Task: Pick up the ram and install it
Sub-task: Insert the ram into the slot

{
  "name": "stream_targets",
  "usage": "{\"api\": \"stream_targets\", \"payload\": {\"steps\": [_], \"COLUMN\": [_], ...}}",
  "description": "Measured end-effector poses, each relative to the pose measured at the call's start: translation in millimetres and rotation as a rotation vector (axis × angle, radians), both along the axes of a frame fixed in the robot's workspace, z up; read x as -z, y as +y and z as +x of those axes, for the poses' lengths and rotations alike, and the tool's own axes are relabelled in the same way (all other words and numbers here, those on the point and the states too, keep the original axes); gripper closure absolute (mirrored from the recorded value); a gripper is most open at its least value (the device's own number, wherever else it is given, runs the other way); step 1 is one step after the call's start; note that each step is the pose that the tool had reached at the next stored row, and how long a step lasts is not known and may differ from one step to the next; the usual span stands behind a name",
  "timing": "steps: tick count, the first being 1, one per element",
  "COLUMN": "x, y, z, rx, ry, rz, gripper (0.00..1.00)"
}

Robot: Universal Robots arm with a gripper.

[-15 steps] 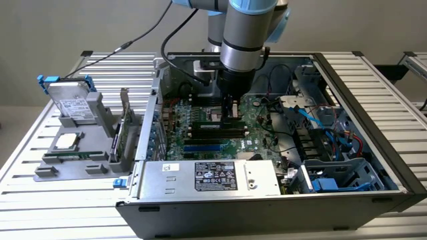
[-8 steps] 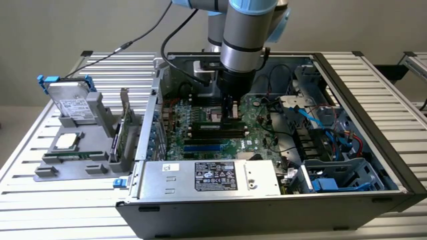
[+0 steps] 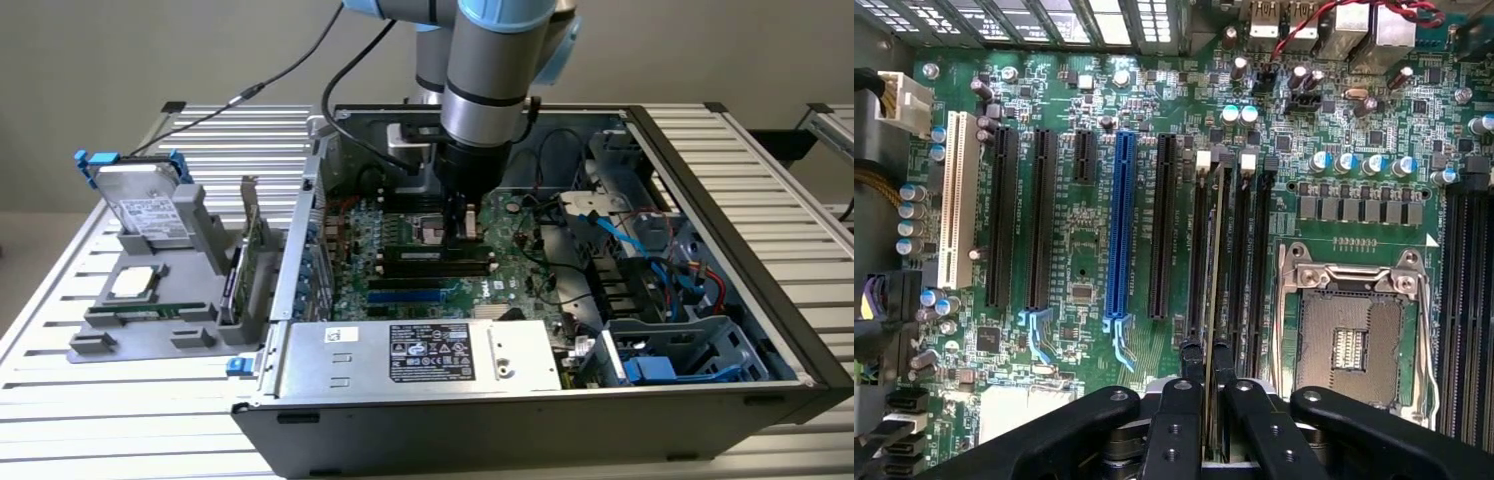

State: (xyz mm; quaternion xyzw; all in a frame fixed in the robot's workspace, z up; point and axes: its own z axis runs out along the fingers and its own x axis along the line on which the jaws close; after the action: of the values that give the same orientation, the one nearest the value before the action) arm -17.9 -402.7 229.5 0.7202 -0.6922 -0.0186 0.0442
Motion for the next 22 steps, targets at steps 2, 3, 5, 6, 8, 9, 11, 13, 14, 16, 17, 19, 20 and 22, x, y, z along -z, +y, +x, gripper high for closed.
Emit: {"api": "stream_targets", "payload": {"steps": [2,3,5,6,8,9,11,13,14,16,17,19,20,22], "x": [0.9,1.5,2.2,2.2,3.2,3.5,3.6,3.8,4.0,4.2,4.2,4.2,4.3,4.6], "y": [0.0,0.0,0.0,-0.1,0.0,0.0,-0.1,0.0,0.0,0.0,0.0,0.0,0.0,0.0], "z": [0.0,0.0,0.1,0.1,0.1,0.1,0.1,0.1,0.1,0.1,0.1,0.1,0.1,0.1], "rx": [0.000,0.000,-0.001,-0.001,-0.001,-0.001,-0.002,-0.002,-0.003,-0.004,-0.004,-0.004,-0.005,-0.010], "ry": [-0.0001,-0.0001,0.0000,0.0001,-0.0002,-0.0001,0.0001,0.0000,-0.0001,0.0000,0.0000,0.0003,0.0002,0.0002], "rz": [0.0003,0.0002,-0.0003,-0.0006,-0.0002,-0.0007,-0.0017,-0.0016,-0.0018,-0.0032,-0.0040,-0.0052,-0.0061,-0.0089], "gripper": [0.86,0.86,0.86,0.86,0.86,0.86,0.86,0.86,0.86,0.86,0.86,0.86,0.86,0.86]}}
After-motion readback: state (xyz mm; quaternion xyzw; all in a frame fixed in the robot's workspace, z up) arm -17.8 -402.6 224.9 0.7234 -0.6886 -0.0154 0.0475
